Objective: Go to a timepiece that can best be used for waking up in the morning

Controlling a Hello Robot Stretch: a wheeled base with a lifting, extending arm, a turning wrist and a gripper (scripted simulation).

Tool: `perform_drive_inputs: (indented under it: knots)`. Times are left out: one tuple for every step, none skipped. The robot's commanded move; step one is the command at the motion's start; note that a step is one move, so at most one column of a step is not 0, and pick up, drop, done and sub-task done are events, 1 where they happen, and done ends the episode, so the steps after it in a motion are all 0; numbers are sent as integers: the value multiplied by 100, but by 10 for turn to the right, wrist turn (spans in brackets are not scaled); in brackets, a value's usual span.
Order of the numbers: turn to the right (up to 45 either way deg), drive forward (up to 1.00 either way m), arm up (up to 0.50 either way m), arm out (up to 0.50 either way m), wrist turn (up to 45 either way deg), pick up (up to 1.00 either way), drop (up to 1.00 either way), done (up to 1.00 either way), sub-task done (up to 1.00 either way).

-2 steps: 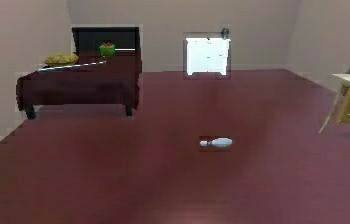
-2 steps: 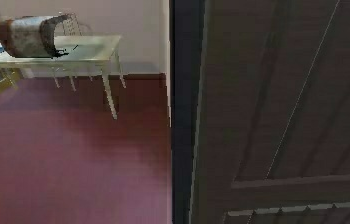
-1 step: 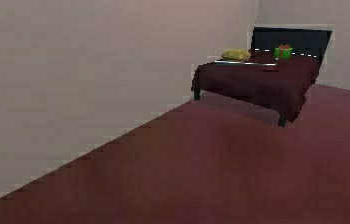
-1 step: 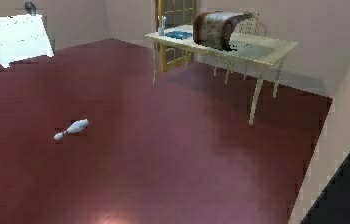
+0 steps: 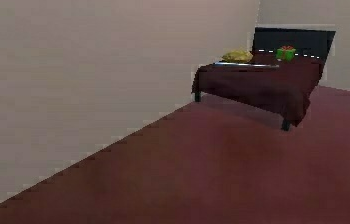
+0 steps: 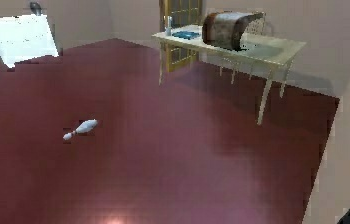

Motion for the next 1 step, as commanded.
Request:
perform_drive_inputs:
  knots:
    - [450, 0, 0, 0, 0, 0, 0, 0, 0]
